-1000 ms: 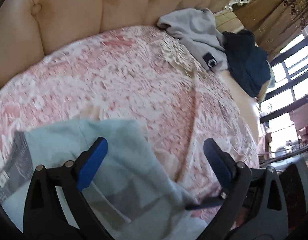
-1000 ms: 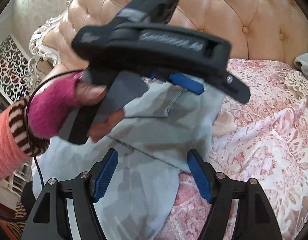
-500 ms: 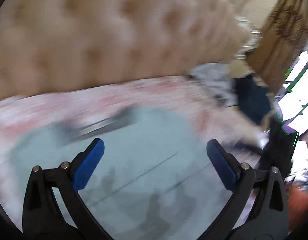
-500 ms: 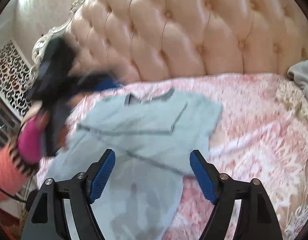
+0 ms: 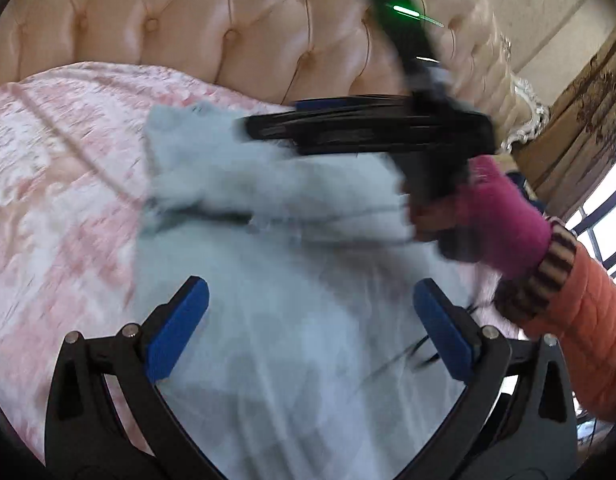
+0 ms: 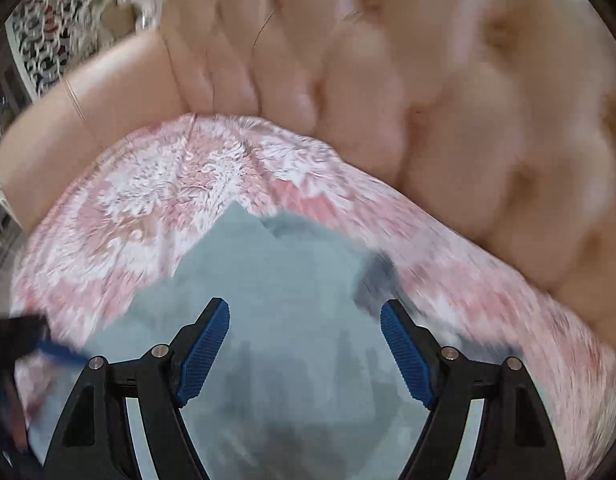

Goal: Fold clothes

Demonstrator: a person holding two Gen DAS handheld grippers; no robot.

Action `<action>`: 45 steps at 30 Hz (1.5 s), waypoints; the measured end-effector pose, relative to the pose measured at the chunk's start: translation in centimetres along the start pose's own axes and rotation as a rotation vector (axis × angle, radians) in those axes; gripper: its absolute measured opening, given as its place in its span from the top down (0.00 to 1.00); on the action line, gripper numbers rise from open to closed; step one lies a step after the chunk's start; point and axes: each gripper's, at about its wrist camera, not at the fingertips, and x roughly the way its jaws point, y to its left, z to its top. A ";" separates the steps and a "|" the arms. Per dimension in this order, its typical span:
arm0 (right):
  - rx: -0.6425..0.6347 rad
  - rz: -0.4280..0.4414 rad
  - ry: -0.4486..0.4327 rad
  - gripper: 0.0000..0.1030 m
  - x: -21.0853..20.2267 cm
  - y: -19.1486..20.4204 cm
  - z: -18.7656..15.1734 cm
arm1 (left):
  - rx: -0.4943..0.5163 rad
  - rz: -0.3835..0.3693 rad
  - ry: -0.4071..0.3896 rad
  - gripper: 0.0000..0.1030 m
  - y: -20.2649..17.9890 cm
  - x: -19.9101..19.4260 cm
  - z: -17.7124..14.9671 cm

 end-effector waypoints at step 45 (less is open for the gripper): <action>0.008 -0.219 0.143 0.11 -7.3 -3.7 -15.8 | 0.154 0.225 0.169 0.01 0.8 8.0 3.7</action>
